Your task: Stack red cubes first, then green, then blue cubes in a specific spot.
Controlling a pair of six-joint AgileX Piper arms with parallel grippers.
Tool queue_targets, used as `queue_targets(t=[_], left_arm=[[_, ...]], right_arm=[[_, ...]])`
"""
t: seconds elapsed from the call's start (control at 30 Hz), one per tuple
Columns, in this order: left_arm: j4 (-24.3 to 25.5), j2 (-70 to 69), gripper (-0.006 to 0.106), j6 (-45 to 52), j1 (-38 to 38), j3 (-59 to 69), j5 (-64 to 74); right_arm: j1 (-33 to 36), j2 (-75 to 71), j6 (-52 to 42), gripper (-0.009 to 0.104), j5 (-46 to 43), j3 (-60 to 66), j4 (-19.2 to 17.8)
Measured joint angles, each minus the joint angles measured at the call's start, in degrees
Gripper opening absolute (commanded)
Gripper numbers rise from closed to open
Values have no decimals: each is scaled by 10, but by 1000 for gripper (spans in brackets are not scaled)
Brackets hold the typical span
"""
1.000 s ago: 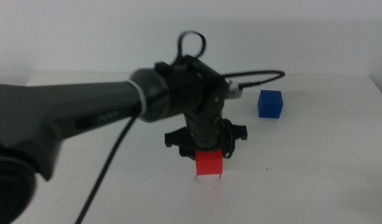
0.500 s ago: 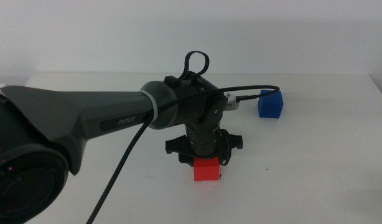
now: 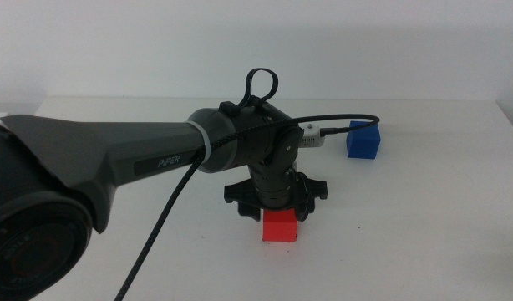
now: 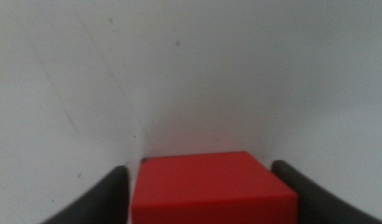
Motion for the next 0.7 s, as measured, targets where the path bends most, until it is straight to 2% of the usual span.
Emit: queue_targets(t=[0.07,0.2,0.37,0.53,0.6,0.63,0.7], left_arm=[[0,0,93,0,0,0,0],[0,-17,94,31,4,-1,20],[23,-136,94,94,49,3,85],[74,-290,94,143,160,102,148],[71,-334,94,173,221,154,162],[57,-370,94,215,298,192,166],[35,-387,94,271,374,221,156]], right_arm=[[0,0,0,93,0,0,0],[0,0,0,93,0,0,0],[0,0,0,93,0,0,0],[0,0,0,93,0,0,0],[0,0,0,93,0,0,0],[0,0,0,93,0,0,0],[0,0,0,93,0,0,0]])
